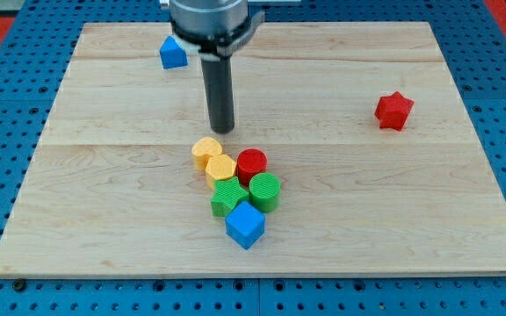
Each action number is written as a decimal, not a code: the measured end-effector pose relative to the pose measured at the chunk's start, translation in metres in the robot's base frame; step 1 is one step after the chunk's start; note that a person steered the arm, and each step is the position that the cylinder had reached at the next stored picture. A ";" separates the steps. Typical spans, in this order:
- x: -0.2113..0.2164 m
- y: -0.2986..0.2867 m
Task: Push the yellow heart and the blue triangle into the group of blocks
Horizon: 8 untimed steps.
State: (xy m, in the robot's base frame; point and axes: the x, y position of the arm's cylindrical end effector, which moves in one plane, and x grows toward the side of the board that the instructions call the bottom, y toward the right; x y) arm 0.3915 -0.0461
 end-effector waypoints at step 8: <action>-0.018 -0.052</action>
State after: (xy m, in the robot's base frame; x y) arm 0.3739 -0.0980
